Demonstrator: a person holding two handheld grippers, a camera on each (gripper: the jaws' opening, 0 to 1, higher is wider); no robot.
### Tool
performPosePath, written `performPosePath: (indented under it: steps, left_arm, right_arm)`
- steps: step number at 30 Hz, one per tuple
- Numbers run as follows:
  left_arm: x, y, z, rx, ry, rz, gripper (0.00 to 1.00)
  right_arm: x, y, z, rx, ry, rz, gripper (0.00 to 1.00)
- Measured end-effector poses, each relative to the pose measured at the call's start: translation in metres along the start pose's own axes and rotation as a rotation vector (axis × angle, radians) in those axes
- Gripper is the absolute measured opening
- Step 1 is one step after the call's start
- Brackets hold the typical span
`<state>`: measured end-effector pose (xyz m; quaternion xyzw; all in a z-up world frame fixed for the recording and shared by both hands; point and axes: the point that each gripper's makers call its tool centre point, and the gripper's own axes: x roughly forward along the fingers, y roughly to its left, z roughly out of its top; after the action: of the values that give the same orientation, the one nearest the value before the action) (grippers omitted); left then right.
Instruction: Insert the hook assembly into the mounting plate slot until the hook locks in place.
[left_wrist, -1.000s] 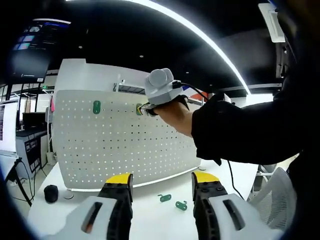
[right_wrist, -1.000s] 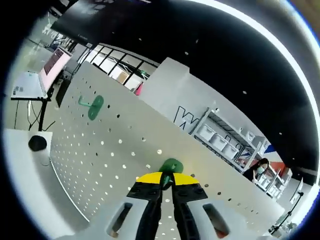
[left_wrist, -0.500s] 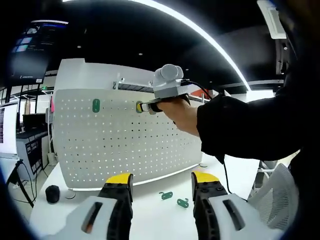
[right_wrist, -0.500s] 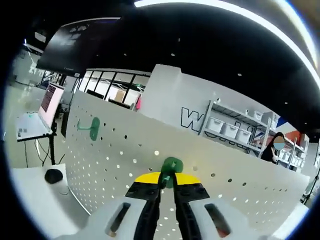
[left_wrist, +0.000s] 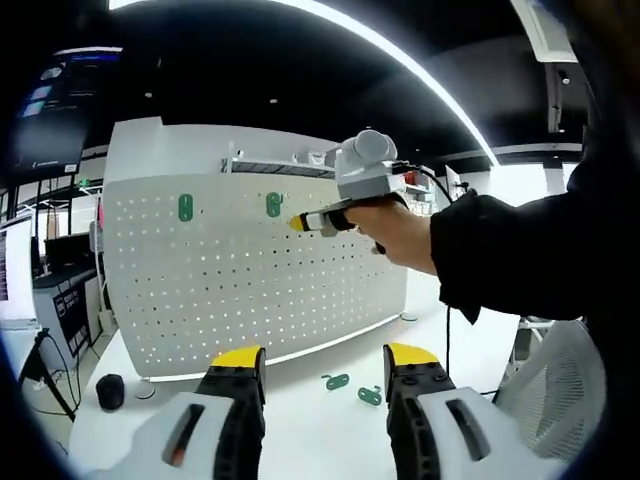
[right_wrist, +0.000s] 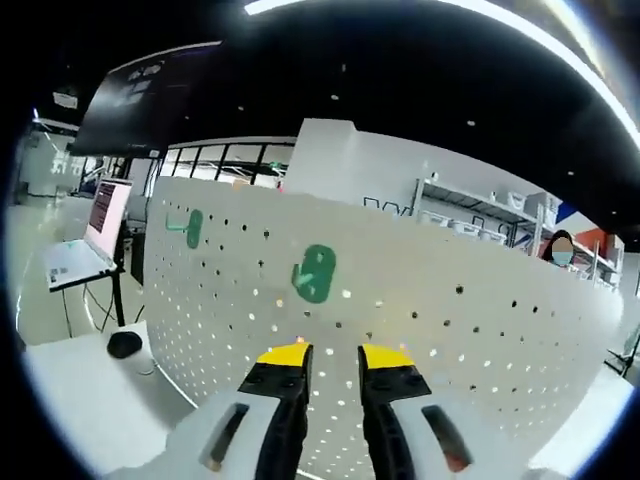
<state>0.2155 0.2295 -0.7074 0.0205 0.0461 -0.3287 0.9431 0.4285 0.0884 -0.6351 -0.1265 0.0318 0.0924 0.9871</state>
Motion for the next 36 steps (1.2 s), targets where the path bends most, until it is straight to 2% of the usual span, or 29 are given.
performPosePath:
  steps: [6,14,22,32,36]
  left_arm:
    - [0.001,-0.003,-0.004,0.014,0.017,-0.009,0.49]
    - [0.002,-0.007,-0.008,0.032,0.039,-0.016,0.48]
    - [0.006,-0.012,-0.013,0.063,0.069,-0.022,0.48]
    - [0.012,-0.019,-0.031,0.137,0.163,-0.025,0.47]
    - [0.018,-0.030,-0.042,0.177,0.222,-0.065,0.47]
  right_arm:
    - [-0.026,-0.004,-0.028,0.024,0.034,0.021,0.17]
    - [-0.056,-0.011,-0.046,0.031,0.052,0.038,0.18]
    - [-0.093,-0.021,-0.074,0.063,0.078,0.056,0.19]
    - [-0.128,-0.013,-0.090,0.102,0.065,0.109,0.19]
    - [-0.140,-0.011,-0.098,0.110,0.063,0.129,0.19]
